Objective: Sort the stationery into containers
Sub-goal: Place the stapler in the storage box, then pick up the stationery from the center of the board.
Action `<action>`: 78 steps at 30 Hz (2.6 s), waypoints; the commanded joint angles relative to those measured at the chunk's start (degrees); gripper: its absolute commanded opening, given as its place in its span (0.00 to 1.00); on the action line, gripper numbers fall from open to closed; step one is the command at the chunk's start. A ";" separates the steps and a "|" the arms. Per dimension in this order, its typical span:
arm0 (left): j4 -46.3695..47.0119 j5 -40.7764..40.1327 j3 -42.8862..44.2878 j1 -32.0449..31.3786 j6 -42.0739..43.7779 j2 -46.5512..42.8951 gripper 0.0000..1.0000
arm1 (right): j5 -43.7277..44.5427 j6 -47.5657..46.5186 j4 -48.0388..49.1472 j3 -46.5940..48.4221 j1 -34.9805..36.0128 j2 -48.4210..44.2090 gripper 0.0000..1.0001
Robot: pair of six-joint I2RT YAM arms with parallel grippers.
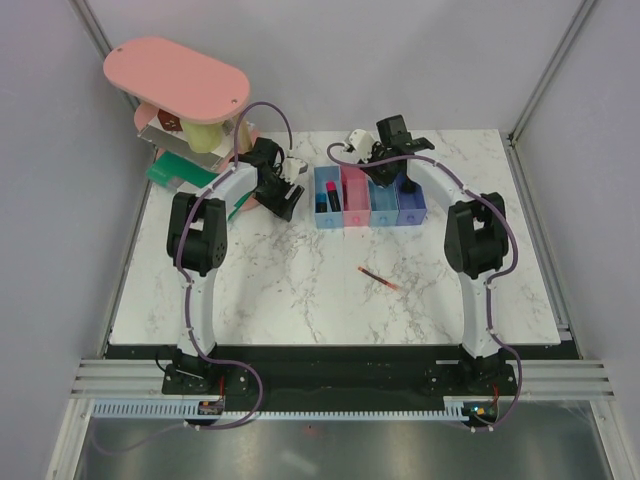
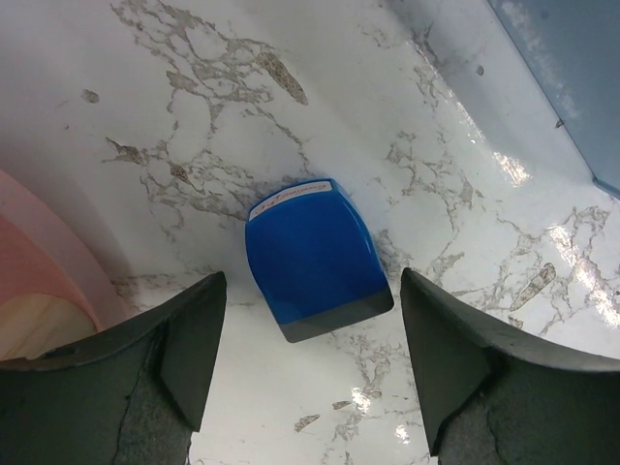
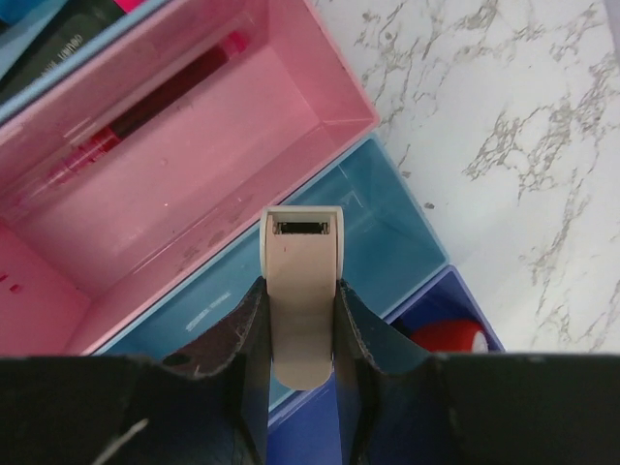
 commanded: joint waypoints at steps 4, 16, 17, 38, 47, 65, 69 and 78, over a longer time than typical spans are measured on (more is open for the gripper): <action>0.78 2.04 0.95 0.55 1.13 1.50 0.78 | 0.37 0.53 4.01 -0.12 -2.02 1.33 0.00; 0.60 2.65 1.03 0.55 1.04 2.12 0.69 | -0.33 0.44 5.42 -0.66 -2.46 3.53 0.07; 0.60 2.91 1.03 0.55 0.95 2.03 0.68 | -0.42 0.53 5.42 -0.65 -2.46 3.79 0.09; -0.10 6.34 -3.71 0.55 -0.98 -4.73 0.17 | -1.12 1.23 5.16 -0.92 -2.28 2.75 0.58; -2.38 7.75 -6.44 0.55 -2.13 -13.78 0.15 | -3.67 2.29 -0.81 -1.10 -2.28 -5.16 0.65; -4.76 3.97 -7.05 -7.88 7.54 -33.38 0.15 | -47.42 13.36 -25.69 3.31 -4.13 -13.43 0.67; -4.32 2.31 -7.67 -12.28 9.47 -35.94 0.15 | -54.99 15.82 -25.87 3.39 -4.22 -12.55 0.67; -2.74 -4.02 -10.13 -19.93 13.78 -37.09 0.15 | -69.93 26.62 -19.37 2.42 -4.22 -12.90 0.62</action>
